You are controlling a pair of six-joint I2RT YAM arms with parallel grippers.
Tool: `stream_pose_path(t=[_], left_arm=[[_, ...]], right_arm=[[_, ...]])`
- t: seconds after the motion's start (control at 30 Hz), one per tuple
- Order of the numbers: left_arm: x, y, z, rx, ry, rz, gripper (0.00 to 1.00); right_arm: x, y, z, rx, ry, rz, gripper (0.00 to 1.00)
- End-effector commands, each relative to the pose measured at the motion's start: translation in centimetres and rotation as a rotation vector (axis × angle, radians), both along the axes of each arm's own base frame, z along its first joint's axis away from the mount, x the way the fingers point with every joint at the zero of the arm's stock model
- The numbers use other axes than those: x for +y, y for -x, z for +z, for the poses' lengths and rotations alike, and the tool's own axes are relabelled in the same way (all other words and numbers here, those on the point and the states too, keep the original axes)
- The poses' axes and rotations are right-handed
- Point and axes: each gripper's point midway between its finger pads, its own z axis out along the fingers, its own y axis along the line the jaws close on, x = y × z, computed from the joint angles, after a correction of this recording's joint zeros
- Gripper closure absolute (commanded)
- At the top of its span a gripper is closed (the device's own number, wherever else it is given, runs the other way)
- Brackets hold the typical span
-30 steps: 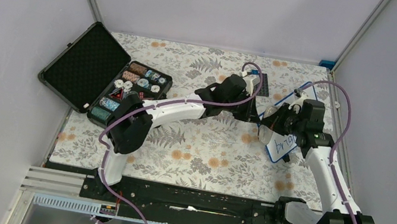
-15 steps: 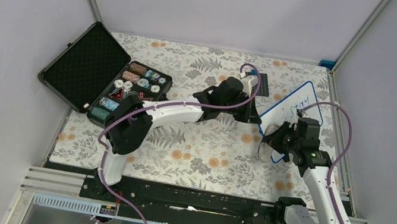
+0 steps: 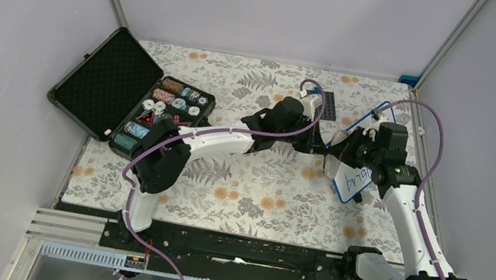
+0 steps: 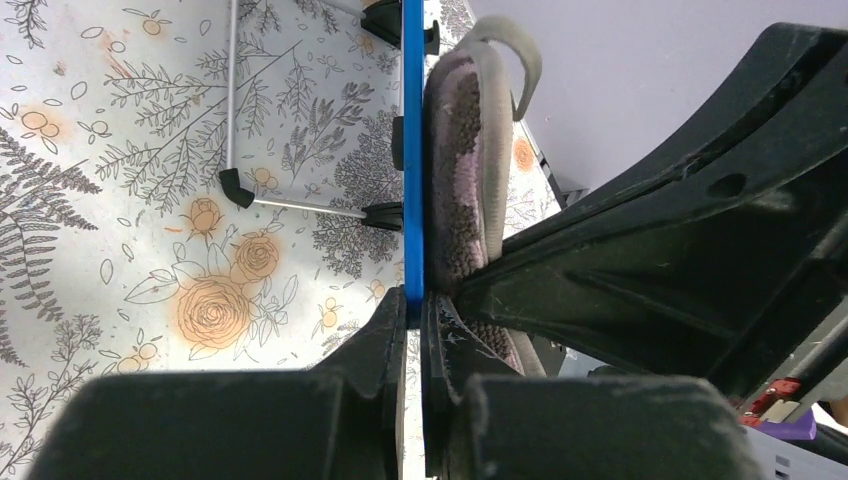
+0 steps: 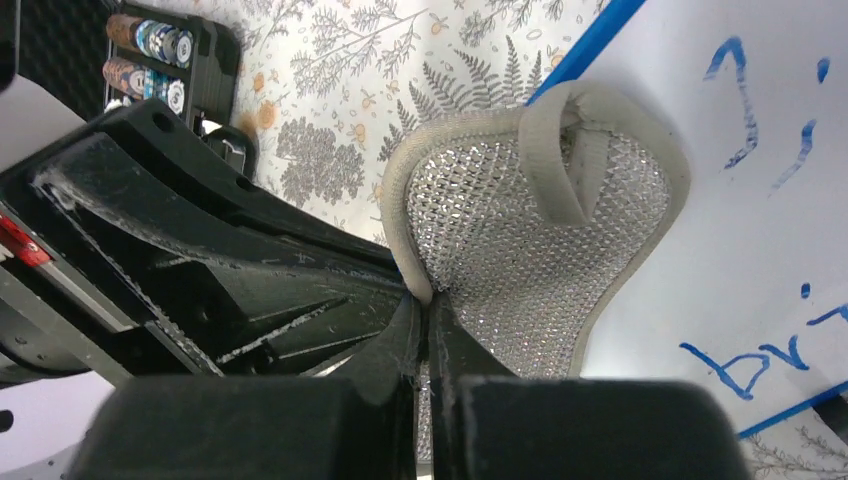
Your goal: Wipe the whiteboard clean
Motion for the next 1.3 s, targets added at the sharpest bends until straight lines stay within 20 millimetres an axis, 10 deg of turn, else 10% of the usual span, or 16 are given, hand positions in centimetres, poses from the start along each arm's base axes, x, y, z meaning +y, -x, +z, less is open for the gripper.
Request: stream_pose_path(t=[0.0, 0.2, 0.43, 0.6, 1.0, 1.27], left_arm=[[-0.9, 2.6, 1.0, -0.004, 0.023, -0.072, 1.0], [-1.1, 2.7, 1.0, 0.032, 0.007, -0.081, 1.0], [-0.9, 2.6, -0.7, 0.05, -0.04, -0.075, 1.0], [-1.3, 2.8, -0.7, 0.066, -0.028, -0.096, 1.0], [-1.2, 2.4, -0.7, 0.064, -0.027, -0.089, 1.0], [-1.1, 2.4, -0.4, 0.059, -0.024, -0.086, 1.0]], right_arm=[[1.8, -2.4, 5.3, -0.192, -0.051, 0.082, 1.0], [-3.8, -4.4, 1.2, -0.152, 0.133, -0.165, 1.0], [-11.8, -3.8, -5.7, 0.069, -0.03, -0.444, 1.0], [-9.0, -4.9, -6.2, 0.072, -0.171, -0.302, 1.0], [-2.9, -6.6, 4.1, -0.242, -0.235, -0.08, 1.0], [-8.7, -7.3, -3.2, -0.042, -0.214, -0.335, 1.0]])
